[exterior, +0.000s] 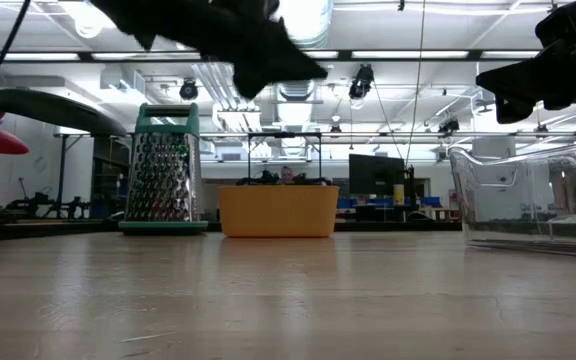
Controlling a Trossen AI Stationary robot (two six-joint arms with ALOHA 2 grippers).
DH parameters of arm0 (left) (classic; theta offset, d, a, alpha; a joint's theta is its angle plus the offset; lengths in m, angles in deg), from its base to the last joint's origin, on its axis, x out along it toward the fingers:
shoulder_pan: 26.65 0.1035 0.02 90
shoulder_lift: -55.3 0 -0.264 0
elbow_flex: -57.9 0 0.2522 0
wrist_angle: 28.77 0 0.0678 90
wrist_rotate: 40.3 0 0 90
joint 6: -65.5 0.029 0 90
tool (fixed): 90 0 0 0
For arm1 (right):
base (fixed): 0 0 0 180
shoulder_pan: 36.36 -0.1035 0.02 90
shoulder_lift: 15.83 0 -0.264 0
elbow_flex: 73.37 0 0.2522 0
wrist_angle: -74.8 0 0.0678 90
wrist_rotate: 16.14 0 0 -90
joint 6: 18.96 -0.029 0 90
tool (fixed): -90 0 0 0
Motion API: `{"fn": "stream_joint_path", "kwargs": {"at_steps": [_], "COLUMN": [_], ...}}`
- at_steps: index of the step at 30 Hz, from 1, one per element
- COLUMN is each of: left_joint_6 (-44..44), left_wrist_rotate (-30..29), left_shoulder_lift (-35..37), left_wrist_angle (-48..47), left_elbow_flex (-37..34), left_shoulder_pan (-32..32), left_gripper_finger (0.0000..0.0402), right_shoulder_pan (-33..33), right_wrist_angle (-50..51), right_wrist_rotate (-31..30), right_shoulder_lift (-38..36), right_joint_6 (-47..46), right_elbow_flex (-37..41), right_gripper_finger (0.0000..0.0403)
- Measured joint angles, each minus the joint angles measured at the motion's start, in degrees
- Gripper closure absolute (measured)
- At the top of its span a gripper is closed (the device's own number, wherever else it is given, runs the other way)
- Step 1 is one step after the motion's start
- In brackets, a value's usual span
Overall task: Pick & Place Kitchen Items
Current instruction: Return to Home Position
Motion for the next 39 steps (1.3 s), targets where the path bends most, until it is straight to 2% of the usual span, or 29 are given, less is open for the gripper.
{"fn": "stream_joint_path", "kwargs": {"at_steps": [3, 6, 19, 29, 39], "left_joint_6": [-0.71, -1.22, 2.36, 2.55, 3.27], "left_wrist_rotate": [2.89, 3.81, 4.03, 4.97, 4.97], "left_shoulder_lift": [3.54, 9.28, 41.40, 60.89, 70.61], "left_wrist_angle": [-0.38, 0.19, 12.23, 10.46, 7.78], "left_elbow_flex": [-3.75, -8.50, -35.18, -45.47, -52.00], "left_shoulder_pan": [5.01, 7.45, 7.49, 7.49, 7.49], "left_gripper_finger": [0.0397, 0.0397, 0.0396, 0.0396, 0.0396], "right_shoulder_pan": [-0.01, -0.01, -0.01, -0.01, -0.01], "right_wrist_angle": [0.00, 0.00, -0.02, -0.01, -0.02], "right_wrist_rotate": [0.04, 0.07, 0.01, 0.04, 0.04], "right_shoulder_lift": [0.00, -0.02, -0.02, -0.02, -0.02], "right_joint_6": [-0.07, -0.02, -0.01, 0.00, 0.00], "right_elbow_flex": [-0.01, 0.00, -0.02, -0.01, 0.00], "right_gripper_finger": [0.0394, 0.0394, 0.0394, 0.0394, 0.0394]}}
